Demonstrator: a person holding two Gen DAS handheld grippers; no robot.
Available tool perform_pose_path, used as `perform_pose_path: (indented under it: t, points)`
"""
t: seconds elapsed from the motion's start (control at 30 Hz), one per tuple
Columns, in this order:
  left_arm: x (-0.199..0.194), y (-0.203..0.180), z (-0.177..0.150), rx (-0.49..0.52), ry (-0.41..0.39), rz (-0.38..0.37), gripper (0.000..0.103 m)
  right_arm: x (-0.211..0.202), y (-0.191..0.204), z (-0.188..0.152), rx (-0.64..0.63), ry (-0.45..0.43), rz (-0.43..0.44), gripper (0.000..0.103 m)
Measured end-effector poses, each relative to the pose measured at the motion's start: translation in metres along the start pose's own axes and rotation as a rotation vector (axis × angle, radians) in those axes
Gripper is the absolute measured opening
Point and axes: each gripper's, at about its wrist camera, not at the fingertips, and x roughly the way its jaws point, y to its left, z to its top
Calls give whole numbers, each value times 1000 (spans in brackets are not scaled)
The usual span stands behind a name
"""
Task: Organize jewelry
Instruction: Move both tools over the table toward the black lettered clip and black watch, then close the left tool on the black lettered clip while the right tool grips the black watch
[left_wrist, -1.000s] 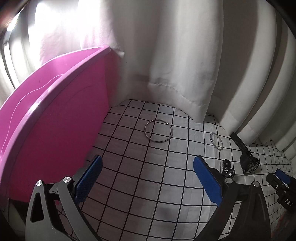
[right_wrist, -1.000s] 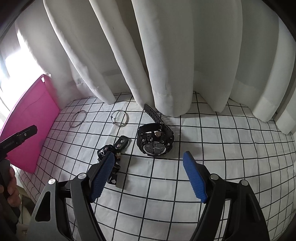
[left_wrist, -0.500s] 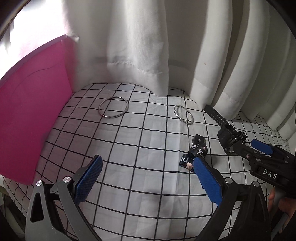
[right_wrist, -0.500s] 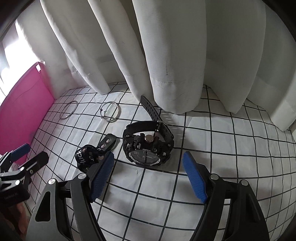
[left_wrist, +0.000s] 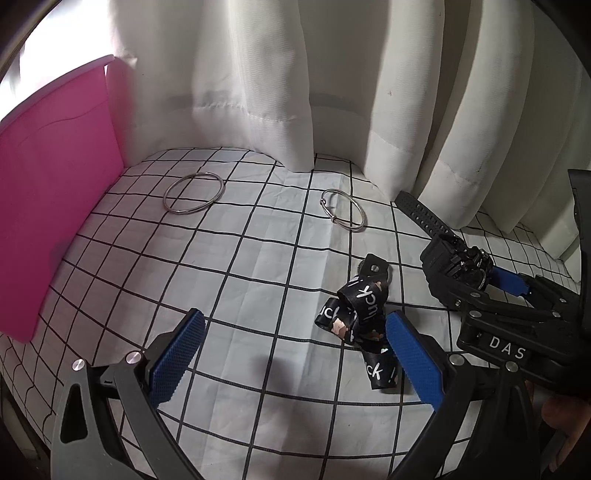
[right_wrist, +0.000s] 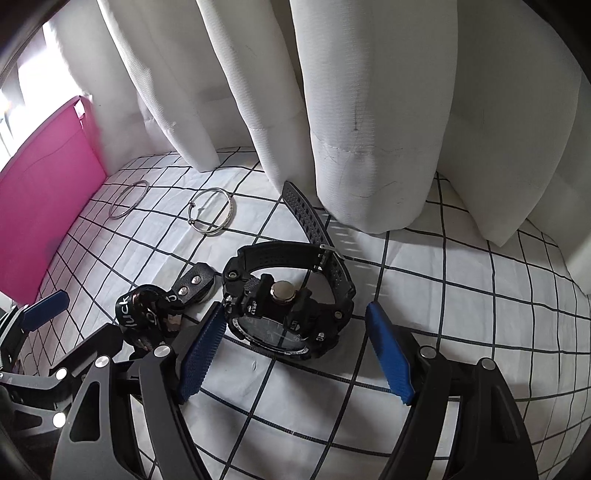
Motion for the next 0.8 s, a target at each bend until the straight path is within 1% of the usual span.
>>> perform_pose_path:
  t: [0.07, 0.23, 0.4, 0.57, 0.73, 0.8]
  points:
    - [4, -4, -1, -1, 7, -3, 97, 2, -1, 0, -10, -2, 9, 73]
    - [16, -7, 2, -28, 32, -13, 97, 9, -11, 4, 15, 4, 35, 73]
    - [25, -7, 3, -41, 46, -16, 97, 11, -14, 7, -17, -5, 40, 73]
    - [35, -5, 4, -70, 64, -19, 97, 15, -18, 11, -17, -16, 50, 73]
    - [37, -5, 2, -73, 53, -5, 96, 19, -14, 13, -29, -21, 50, 73]
    - [36, -6, 1, -71, 49, 9, 94, 19, -13, 13, -32, -20, 50, 73]
